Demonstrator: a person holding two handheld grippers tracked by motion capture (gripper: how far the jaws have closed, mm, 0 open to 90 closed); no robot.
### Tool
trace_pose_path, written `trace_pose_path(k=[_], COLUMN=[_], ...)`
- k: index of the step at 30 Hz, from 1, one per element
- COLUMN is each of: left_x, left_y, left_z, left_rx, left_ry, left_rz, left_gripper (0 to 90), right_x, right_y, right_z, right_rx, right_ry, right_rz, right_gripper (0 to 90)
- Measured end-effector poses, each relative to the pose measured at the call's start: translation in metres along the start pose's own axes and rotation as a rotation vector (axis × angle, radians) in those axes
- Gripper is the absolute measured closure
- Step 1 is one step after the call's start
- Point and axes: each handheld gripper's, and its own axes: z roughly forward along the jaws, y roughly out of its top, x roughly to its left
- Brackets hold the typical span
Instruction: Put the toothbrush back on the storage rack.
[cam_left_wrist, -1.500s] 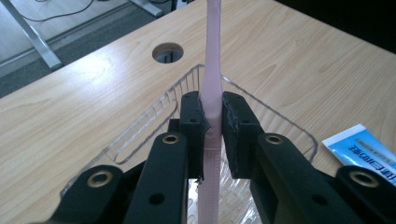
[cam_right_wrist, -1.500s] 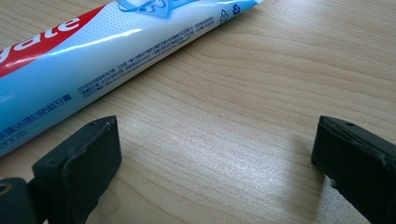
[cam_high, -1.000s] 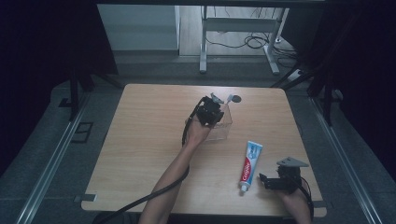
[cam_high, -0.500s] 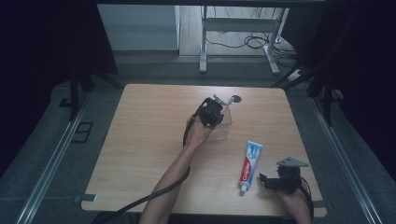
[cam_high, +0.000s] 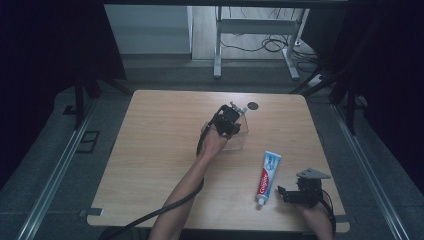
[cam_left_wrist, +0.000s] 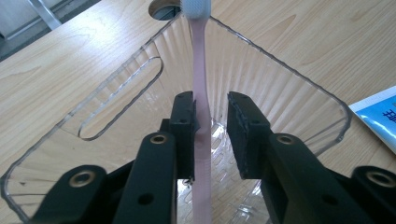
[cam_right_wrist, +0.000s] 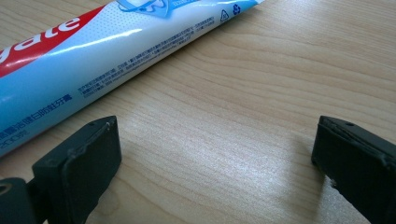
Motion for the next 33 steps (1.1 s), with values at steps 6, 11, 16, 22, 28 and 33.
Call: trace_pose_path(k=[6, 11, 16, 22, 28, 33], left_x=[0.001, 0.001, 0.0, 0.002, 0.006, 0.008], left_y=[0.003, 0.004, 0.005, 0.006, 0.005, 0.003], left_z=[-0.006, -0.01, -0.015, -0.025, -0.037, -0.044], left_rx=[-0.015, -0.015, -0.03, -0.055, -0.069, -0.078], left_ry=[0.004, -0.006, -0.015, -0.037, -0.048, -0.061], left_rz=[-0.007, -0.01, -0.007, -0.022, -0.021, -0.028], left_gripper=[59.5, 52.6, 44.5, 34.0, 27.0, 22.6], right_x=[0.0, 0.0, 0.0, 0.0, 0.0, 0.0], right_y=[0.0, 0.0, 0.0, 0.0, 0.0, 0.0], right_z=[0.0, 0.0, 0.0, 0.0, 0.0, 0.0], right_rx=[0.0, 0.0, 0.0, 0.0, 0.0, 0.0], right_ry=[-0.001, -0.001, 0.0, -0.001, -0.002, -0.002], right_rz=[0.0, 0.001, -0.001, -0.001, 0.001, 0.0], right_gripper=[0.8, 0.8, 0.8, 0.8, 0.8, 0.8])
